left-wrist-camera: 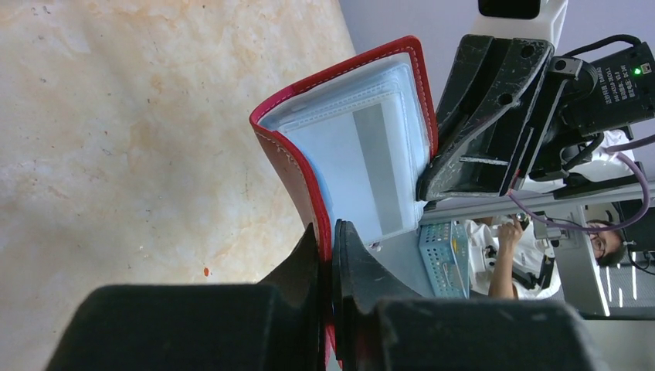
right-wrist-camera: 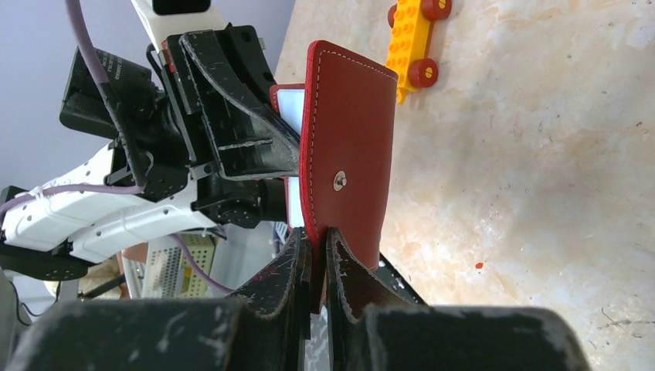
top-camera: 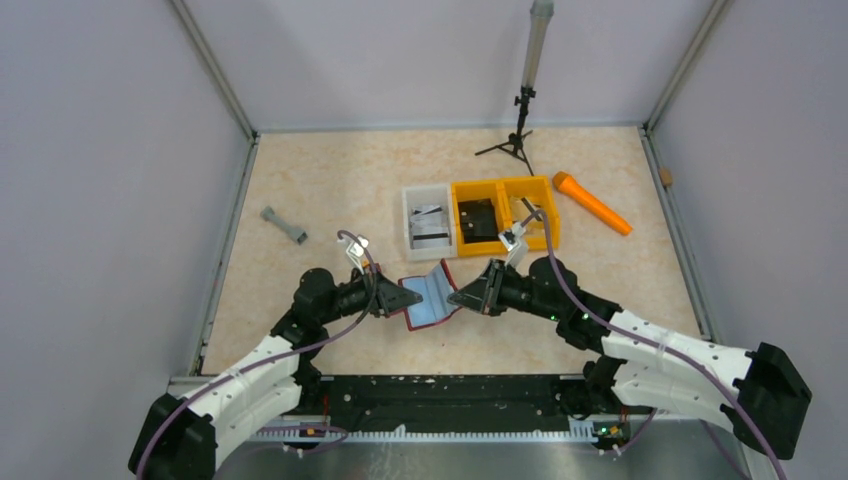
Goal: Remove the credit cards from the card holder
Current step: Remove the credit card from the card holder.
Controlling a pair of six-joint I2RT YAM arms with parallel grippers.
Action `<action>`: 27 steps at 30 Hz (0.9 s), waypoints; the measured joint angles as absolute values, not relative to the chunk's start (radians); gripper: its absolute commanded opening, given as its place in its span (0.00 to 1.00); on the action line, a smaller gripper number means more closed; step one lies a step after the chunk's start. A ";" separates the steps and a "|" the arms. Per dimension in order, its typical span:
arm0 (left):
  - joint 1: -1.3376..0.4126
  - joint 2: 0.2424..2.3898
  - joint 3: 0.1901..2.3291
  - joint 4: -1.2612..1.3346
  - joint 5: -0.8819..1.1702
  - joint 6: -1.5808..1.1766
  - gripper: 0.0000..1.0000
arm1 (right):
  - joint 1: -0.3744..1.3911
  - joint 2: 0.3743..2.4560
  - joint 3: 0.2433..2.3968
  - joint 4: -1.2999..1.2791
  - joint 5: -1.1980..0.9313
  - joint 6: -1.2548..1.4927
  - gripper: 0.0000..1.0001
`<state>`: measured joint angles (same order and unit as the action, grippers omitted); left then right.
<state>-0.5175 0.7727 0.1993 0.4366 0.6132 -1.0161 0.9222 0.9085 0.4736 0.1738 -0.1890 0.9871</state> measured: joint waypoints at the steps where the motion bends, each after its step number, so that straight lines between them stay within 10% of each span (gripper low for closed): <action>1: -0.517 0.773 0.200 0.436 0.613 -1.015 0.00 | 0.922 0.908 0.474 0.176 -0.189 0.987 0.00; 15: -0.517 0.747 0.200 0.448 0.612 -1.023 0.00 | 0.937 0.939 0.547 0.081 -0.169 0.906 0.06; 27: -0.519 0.744 0.200 0.405 0.598 -1.011 0.00 | 0.995 1.047 0.630 -0.004 -0.128 0.808 0.35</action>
<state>-0.5190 0.7441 0.2005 0.4049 0.5983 -1.0111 0.9951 1.0466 0.6296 -0.0044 -0.1284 0.8082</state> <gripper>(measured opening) 0.067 0.300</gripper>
